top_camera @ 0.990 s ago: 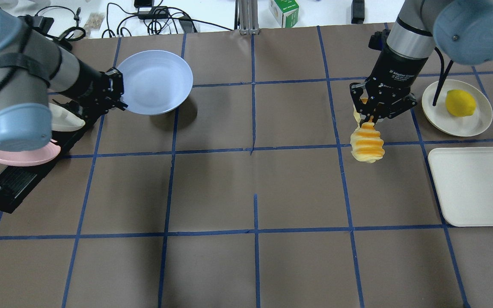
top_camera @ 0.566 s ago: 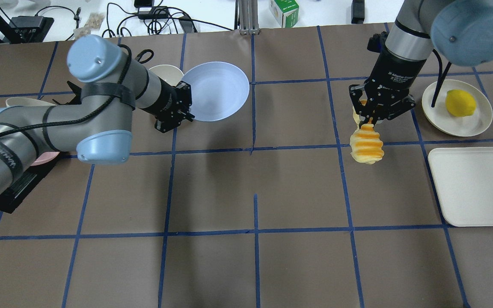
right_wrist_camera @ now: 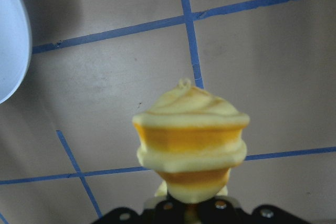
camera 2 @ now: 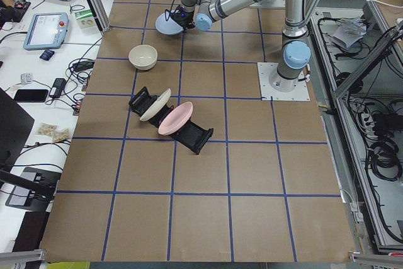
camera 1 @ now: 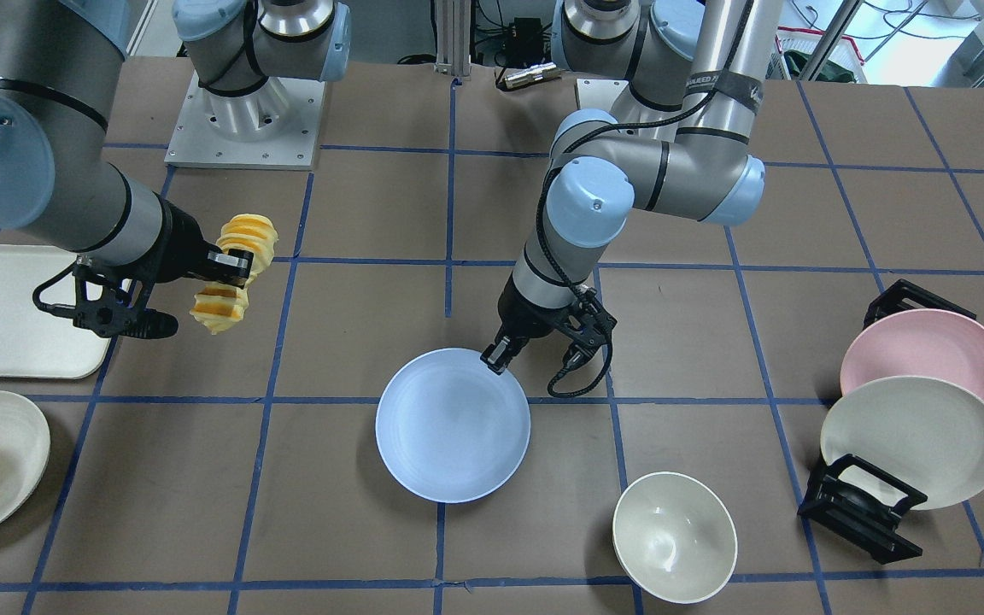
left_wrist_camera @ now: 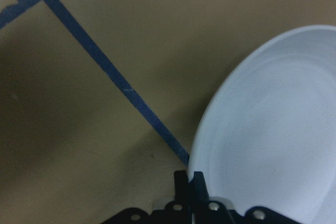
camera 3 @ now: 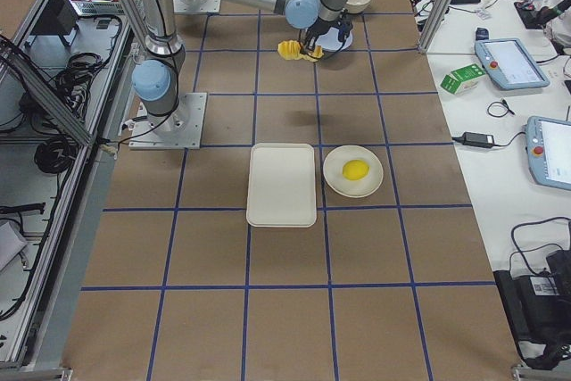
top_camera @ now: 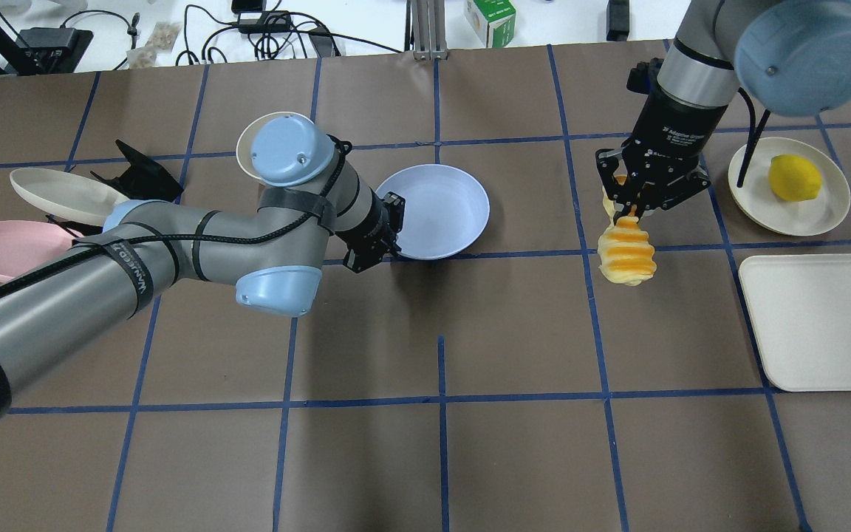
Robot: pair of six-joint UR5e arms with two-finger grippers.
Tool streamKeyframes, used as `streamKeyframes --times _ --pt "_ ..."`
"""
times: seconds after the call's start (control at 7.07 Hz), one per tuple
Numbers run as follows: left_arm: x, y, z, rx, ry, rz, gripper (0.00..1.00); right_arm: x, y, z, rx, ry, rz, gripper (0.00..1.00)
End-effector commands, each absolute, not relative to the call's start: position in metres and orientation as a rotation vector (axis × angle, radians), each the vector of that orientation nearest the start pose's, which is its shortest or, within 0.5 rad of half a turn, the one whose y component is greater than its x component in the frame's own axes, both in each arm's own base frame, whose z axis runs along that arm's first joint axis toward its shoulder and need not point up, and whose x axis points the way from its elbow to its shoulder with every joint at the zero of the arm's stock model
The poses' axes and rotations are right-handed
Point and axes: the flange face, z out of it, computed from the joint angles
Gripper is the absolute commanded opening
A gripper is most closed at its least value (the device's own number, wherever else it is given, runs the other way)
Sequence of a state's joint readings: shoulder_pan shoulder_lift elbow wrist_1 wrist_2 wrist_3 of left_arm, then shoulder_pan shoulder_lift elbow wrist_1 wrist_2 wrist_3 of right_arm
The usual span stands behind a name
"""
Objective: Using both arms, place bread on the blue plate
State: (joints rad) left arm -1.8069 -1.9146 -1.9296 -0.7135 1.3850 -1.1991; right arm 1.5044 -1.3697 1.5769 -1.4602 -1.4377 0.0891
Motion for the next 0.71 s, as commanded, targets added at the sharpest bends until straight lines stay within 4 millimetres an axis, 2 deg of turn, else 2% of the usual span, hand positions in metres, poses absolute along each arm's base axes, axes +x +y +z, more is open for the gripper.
streamKeyframes --times 0.0,0.14,0.28,0.57 --pt "-0.295 -0.487 0.213 -1.543 2.981 0.063 0.0 0.128 -0.544 0.372 0.217 2.976 0.437 0.0" --pt "-0.295 -0.487 0.209 -1.537 2.977 0.071 0.05 0.131 -0.555 0.362 0.201 2.983 0.398 0.0" --pt "-0.295 -0.487 0.208 -1.553 2.97 0.073 0.15 0.146 -0.563 0.356 0.168 2.993 0.354 0.0" --pt "-0.292 -0.491 0.216 -1.533 2.959 0.003 1.0 0.179 -0.572 0.343 0.096 3.008 0.266 0.0"
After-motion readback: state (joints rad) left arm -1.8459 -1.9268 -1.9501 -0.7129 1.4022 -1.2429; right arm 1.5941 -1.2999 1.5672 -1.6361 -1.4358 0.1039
